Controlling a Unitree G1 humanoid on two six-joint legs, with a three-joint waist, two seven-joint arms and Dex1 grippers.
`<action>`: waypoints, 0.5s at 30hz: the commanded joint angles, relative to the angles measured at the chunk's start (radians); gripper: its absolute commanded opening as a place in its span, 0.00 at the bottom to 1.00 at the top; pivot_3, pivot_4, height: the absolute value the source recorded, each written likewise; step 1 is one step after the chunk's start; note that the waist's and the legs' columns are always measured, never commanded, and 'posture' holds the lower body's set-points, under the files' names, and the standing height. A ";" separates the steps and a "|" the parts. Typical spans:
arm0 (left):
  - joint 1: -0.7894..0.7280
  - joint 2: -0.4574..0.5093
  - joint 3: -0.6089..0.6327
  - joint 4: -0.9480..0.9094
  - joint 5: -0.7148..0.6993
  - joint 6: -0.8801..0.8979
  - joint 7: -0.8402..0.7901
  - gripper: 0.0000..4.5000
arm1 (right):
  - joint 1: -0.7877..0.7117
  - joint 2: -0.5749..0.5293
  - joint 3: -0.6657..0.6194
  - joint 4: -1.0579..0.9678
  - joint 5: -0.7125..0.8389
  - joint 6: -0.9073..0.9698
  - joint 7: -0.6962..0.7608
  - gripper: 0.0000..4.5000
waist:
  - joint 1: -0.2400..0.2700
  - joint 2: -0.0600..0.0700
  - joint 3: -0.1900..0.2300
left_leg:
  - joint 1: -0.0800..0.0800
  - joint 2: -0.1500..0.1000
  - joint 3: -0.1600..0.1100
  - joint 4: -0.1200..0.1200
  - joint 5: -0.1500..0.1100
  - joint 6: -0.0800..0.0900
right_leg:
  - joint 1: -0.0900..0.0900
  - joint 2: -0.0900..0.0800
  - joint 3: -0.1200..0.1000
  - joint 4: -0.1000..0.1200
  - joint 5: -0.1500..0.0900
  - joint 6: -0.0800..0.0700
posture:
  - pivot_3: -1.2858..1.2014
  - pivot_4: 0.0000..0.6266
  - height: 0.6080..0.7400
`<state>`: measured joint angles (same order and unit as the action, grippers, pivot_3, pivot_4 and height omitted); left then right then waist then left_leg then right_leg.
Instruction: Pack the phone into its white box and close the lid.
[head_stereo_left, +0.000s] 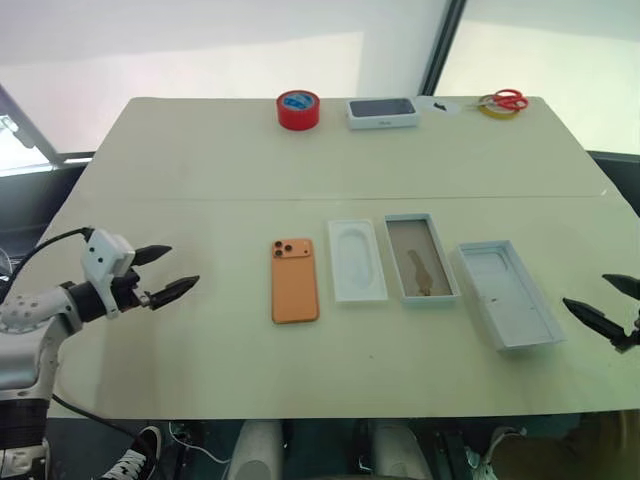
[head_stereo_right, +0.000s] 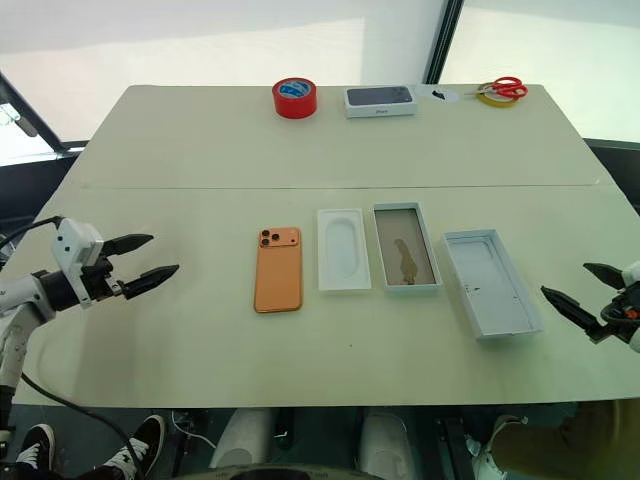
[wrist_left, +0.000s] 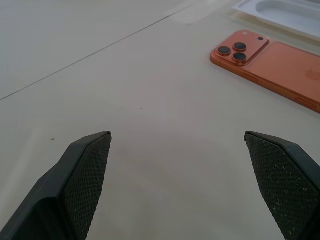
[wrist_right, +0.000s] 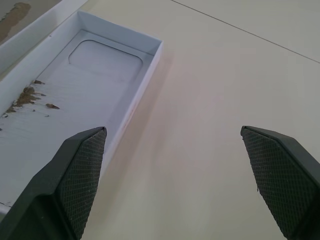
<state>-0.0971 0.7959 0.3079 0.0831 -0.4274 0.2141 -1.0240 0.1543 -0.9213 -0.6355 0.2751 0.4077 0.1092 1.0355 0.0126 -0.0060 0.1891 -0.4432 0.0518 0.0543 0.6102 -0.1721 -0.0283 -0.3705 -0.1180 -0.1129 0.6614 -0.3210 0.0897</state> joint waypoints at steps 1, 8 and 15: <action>-0.007 -0.008 0.013 -0.018 -0.007 -0.037 -0.003 1.00 | 0.007 0.002 -0.020 -0.052 0.017 0.011 -0.013 1.00 | 0.000 0.000 0.000 | 0.000 0.000 0.000 0.000 0.000 0.000 | 0.000 0.000 0.000 0.000 0.000 0.000 | 0.52 0.24 1.00; -0.034 -0.022 -0.016 0.033 0.046 -0.131 0.000 1.00 | -0.001 0.011 -0.008 -0.110 0.021 0.054 -0.034 1.00 | 0.000 0.000 0.000 | 0.000 0.000 0.000 0.000 0.000 0.000 | 0.000 0.000 0.000 0.000 -0.001 -0.003 | 0.52 0.24 1.00; -0.041 -0.016 -0.025 0.091 0.064 -0.194 -0.028 1.00 | -0.003 0.017 -0.006 -0.121 0.020 0.068 -0.036 1.00 | 0.001 0.000 0.000 | 0.000 0.000 0.000 0.000 0.000 0.000 | 0.000 0.000 0.000 -0.001 0.000 -0.001 | 0.52 0.24 1.00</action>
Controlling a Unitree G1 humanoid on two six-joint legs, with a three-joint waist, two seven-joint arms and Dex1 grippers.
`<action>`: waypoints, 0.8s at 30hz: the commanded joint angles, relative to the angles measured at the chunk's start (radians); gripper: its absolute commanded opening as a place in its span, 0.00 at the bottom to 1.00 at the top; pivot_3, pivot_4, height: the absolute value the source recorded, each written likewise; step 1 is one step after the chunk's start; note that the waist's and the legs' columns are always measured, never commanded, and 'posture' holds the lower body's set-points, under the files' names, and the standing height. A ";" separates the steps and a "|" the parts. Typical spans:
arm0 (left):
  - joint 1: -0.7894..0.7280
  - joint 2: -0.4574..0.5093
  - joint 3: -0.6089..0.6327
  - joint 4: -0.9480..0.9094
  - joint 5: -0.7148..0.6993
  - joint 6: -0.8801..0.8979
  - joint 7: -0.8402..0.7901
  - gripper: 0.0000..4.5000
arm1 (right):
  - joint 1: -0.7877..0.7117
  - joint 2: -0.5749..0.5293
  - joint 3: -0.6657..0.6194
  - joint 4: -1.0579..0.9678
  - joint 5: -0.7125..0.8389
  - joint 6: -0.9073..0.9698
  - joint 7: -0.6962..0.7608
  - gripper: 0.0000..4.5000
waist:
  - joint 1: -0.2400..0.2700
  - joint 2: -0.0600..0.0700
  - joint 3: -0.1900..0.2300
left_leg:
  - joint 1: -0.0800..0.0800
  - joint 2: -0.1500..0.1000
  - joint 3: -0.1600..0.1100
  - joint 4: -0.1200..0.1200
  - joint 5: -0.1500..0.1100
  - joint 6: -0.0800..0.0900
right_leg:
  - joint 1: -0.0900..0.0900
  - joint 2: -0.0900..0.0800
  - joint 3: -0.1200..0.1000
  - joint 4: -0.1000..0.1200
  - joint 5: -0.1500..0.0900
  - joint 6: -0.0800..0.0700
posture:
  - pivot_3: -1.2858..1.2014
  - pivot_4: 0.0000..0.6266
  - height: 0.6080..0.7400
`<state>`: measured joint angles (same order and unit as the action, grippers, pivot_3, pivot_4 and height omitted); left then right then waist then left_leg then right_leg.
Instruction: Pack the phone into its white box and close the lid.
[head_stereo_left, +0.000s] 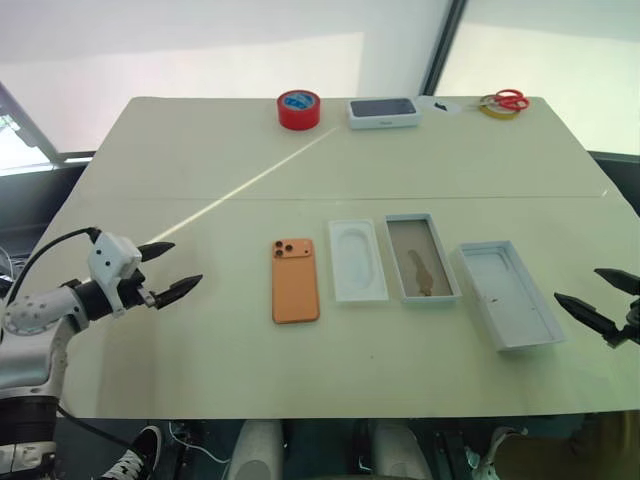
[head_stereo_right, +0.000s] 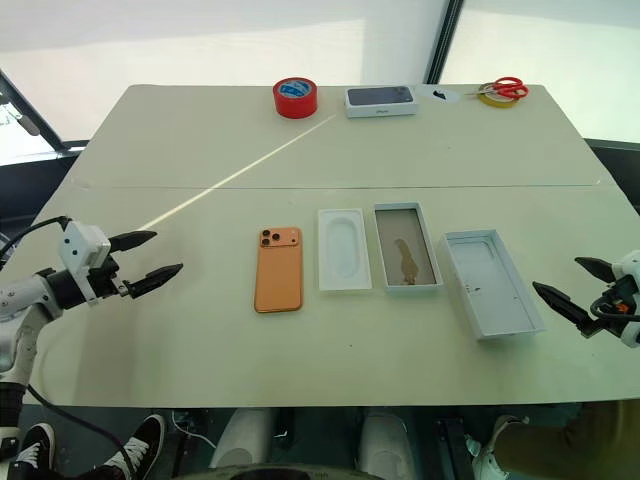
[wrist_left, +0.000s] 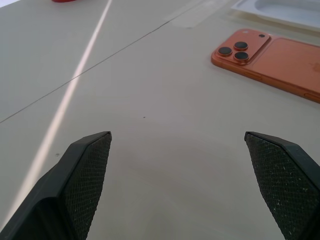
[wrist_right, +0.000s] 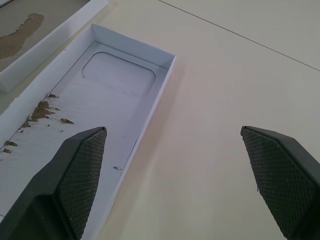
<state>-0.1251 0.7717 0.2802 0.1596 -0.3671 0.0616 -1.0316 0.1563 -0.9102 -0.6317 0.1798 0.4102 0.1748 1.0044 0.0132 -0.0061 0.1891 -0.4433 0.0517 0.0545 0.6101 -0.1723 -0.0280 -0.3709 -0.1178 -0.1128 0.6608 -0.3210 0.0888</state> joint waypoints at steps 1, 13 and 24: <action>-0.019 0.003 0.012 0.025 -0.011 -0.055 -0.033 1.00 | -0.009 0.006 -0.008 -0.024 0.018 0.004 -0.004 1.00 | 0.000 0.000 0.000 | 0.000 0.000 0.000 0.000 0.000 0.000 | 0.000 0.000 0.000 0.000 0.000 0.000 | 0.52 0.24 1.00; -0.030 0.007 0.005 0.051 -0.009 -0.093 -0.070 1.00 | -0.025 0.012 0.001 -0.012 0.025 0.010 0.006 1.00 | 0.000 0.000 0.000 | 0.000 0.000 0.000 0.000 0.000 0.000 | 0.000 0.000 0.000 0.000 0.000 0.000 | 0.52 0.24 1.00; -0.111 -0.080 -0.137 -0.384 -0.219 0.506 0.155 1.00 | -0.155 0.042 0.156 -0.334 0.093 0.111 -0.043 1.00 | -0.002 0.000 0.000 | 0.000 0.001 -0.003 0.002 0.000 0.000 | 0.003 0.000 0.002 0.001 0.002 0.002 | 0.52 0.24 1.00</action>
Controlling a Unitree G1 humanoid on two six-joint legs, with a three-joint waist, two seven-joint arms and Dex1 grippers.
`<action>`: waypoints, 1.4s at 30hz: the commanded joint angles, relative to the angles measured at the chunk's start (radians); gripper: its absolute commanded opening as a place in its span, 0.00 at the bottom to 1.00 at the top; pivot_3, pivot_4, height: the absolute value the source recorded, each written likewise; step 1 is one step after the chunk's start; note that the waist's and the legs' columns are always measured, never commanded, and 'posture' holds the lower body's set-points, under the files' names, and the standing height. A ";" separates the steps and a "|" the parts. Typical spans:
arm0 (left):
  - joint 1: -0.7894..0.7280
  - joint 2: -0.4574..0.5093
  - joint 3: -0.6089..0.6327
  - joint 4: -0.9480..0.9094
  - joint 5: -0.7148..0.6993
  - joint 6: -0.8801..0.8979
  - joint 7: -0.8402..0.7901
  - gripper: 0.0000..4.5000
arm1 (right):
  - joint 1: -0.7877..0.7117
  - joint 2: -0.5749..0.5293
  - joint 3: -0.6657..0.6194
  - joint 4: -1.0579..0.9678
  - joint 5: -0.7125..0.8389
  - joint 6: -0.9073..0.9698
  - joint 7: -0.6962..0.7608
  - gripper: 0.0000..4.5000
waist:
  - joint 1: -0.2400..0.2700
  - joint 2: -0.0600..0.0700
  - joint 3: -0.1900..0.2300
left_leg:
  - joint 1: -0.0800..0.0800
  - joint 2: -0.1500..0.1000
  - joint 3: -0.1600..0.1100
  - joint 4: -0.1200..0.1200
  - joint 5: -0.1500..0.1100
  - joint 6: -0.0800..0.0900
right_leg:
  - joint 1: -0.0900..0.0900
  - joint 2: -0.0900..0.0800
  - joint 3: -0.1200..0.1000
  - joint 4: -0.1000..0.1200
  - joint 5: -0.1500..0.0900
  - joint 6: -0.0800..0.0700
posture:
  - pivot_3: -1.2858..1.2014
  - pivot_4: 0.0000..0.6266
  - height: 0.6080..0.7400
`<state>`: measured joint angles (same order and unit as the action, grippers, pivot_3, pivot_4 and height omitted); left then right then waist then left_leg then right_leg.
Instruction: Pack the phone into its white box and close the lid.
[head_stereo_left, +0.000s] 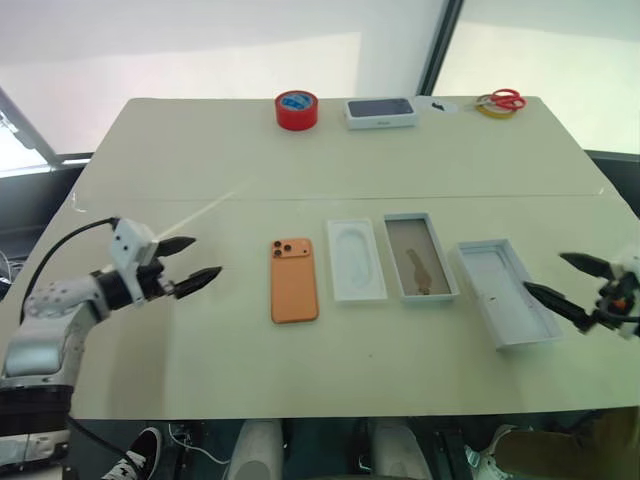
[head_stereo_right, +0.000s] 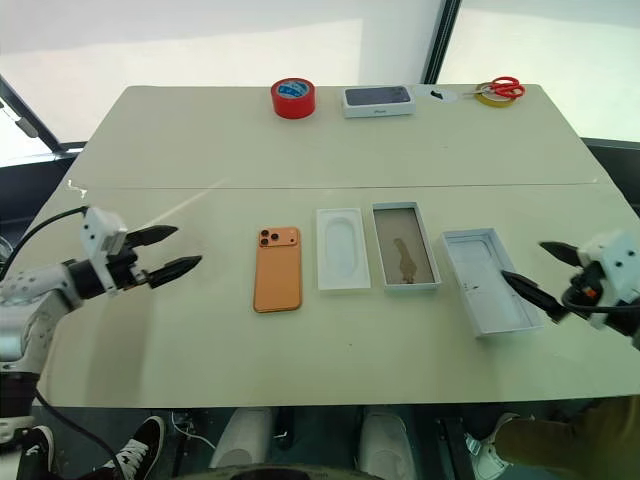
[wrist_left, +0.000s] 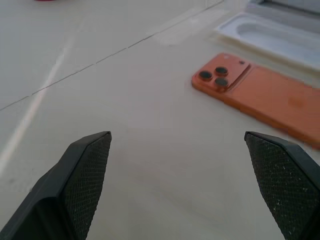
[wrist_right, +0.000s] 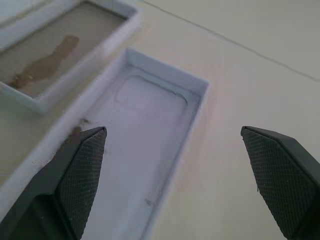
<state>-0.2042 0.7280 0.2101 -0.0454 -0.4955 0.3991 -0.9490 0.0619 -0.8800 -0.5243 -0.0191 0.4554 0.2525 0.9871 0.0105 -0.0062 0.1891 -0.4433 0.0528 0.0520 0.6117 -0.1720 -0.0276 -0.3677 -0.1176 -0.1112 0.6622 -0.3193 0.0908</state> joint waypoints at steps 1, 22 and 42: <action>-0.055 -0.061 -0.099 -0.215 -0.123 0.265 0.112 1.00 | -0.084 0.023 0.078 -0.165 0.054 0.047 -0.036 1.00 | 0.002 0.000 0.000 | 0.000 0.000 0.000 0.000 0.000 0.000 | 0.002 0.000 0.000 0.000 0.001 0.001 | 0.52 0.24 1.00; -0.481 -0.586 -0.119 -0.001 -0.191 0.974 0.721 1.00 | -0.134 0.058 0.344 -0.233 -0.093 -0.058 -0.009 1.00 | 0.031 -0.005 0.002 | 0.000 -0.004 0.000 0.004 0.001 0.000 | 0.005 0.004 0.000 0.001 0.002 0.005 | 0.52 0.24 1.00; -0.597 -0.737 -0.013 0.307 -0.103 0.991 0.798 1.00 | -0.106 0.070 0.334 -0.252 -0.099 -0.061 -0.055 1.00 | 0.030 -0.005 0.001 | 0.001 -0.004 -0.001 0.005 0.001 -0.001 | 0.007 0.004 -0.001 0.000 0.002 0.005 | 0.52 0.24 1.00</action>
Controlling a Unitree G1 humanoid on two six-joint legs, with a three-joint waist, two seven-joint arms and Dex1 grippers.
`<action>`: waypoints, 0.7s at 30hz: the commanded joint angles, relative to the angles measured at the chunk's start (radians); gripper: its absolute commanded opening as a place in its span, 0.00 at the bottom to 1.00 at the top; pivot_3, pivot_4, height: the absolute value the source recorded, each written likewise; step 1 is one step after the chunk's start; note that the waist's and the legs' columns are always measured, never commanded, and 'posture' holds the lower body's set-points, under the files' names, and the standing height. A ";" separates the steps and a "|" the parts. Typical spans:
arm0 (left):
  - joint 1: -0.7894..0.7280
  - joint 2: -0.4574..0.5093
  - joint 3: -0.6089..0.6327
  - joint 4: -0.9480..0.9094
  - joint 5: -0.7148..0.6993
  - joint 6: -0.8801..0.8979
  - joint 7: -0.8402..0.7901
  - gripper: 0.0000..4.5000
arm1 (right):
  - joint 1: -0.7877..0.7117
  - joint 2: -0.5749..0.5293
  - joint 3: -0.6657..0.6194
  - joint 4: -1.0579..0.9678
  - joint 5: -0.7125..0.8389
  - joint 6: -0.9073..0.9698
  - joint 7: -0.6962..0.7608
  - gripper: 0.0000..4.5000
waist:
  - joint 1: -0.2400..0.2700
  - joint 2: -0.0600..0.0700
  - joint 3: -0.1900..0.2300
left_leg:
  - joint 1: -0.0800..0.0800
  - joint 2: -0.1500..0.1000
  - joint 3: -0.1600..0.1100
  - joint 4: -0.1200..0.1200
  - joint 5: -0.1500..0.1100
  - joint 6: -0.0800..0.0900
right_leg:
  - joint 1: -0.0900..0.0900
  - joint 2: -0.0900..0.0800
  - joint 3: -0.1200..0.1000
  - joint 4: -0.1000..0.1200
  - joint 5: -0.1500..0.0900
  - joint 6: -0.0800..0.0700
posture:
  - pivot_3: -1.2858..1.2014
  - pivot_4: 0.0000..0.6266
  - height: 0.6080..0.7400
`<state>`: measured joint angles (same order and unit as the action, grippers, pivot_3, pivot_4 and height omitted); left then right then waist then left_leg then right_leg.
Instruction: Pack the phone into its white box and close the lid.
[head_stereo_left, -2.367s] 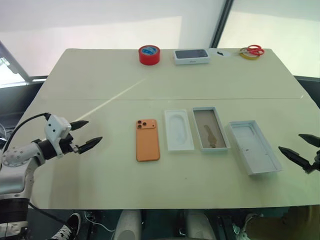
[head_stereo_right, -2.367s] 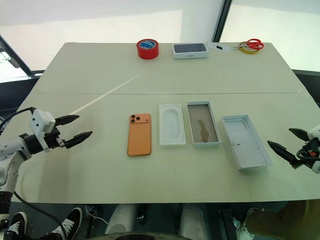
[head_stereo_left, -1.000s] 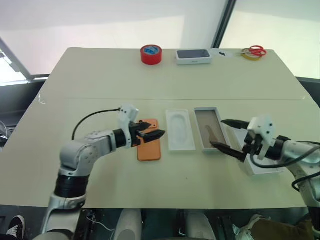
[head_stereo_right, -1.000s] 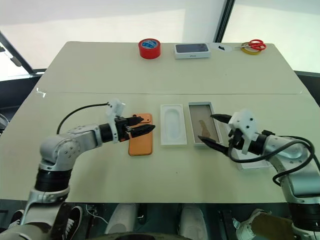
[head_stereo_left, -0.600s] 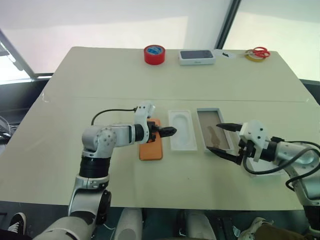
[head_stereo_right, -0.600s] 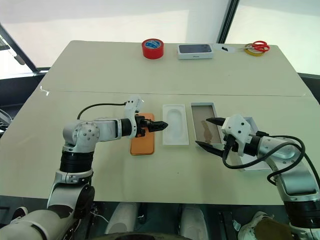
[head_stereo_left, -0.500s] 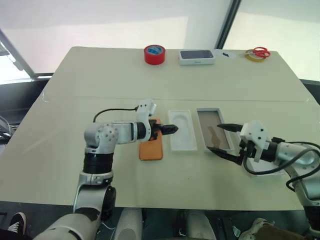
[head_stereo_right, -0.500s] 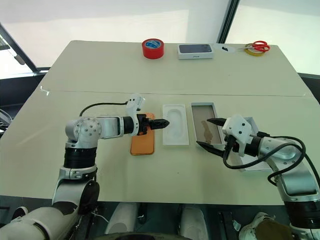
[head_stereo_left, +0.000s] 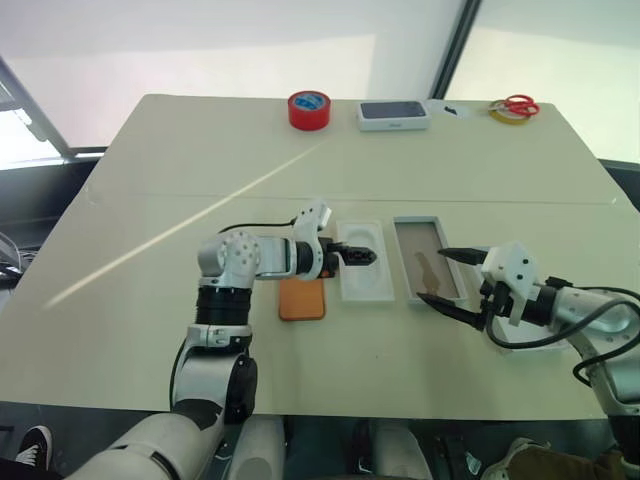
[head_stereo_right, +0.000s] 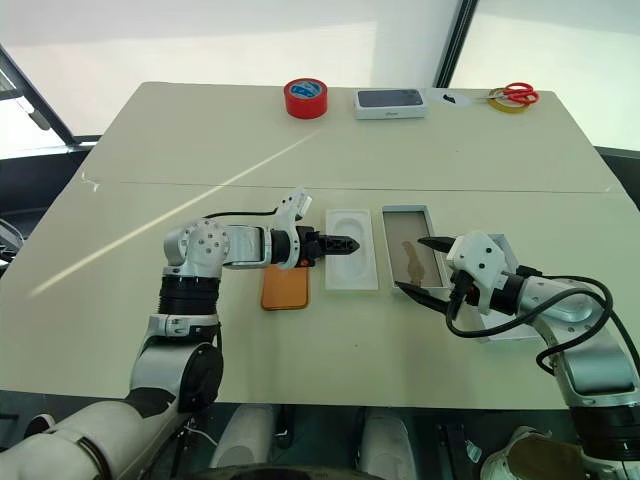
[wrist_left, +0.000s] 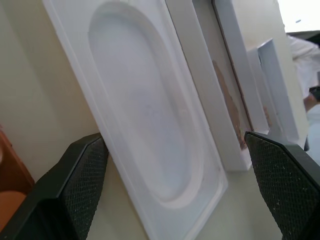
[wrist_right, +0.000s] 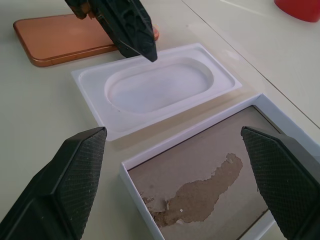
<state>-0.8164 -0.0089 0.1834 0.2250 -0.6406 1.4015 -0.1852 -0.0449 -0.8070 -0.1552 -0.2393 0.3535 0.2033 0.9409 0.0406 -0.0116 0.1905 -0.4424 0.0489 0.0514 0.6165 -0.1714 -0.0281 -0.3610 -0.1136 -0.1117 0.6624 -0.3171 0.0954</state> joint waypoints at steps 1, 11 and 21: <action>0.020 0.000 0.018 0.039 0.042 -0.015 0.036 0.94 | 0.003 -0.004 -0.036 -0.034 0.004 -0.011 -0.011 1.00 | 0.000 0.000 0.000 | 0.000 0.000 0.000 0.000 0.000 0.000 | 0.000 0.000 0.000 0.000 0.000 0.000 | 0.52 0.24 1.00; 0.029 0.015 0.013 0.068 0.049 -0.008 0.007 0.60 | -0.002 -0.005 -0.035 -0.044 0.005 -0.008 -0.021 1.00 | -0.001 0.000 0.000 | 0.000 0.000 0.000 -0.001 0.000 0.000 | 0.000 0.000 0.000 0.000 0.000 0.000 | 0.52 0.24 1.00; 0.028 0.005 0.067 0.091 0.057 -0.004 0.038 0.01 | 0.009 -0.008 -0.017 -0.064 0.002 -0.006 -0.015 1.00 | -0.001 0.000 0.000 | 0.000 0.000 0.000 -0.001 0.000 0.000 | 0.000 0.000 -0.001 -0.001 0.000 0.000 | 0.52 0.24 1.00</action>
<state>-0.8036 -0.0059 0.2363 0.2950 -0.5986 1.3709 -0.1670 -0.0379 -0.8071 -0.1631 -0.2637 0.3538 0.2045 0.9203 0.0400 -0.0117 0.1900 -0.4423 0.0488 0.0511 0.6159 -0.1715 -0.0281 -0.3606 -0.1138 -0.1124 0.6615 -0.3171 0.0954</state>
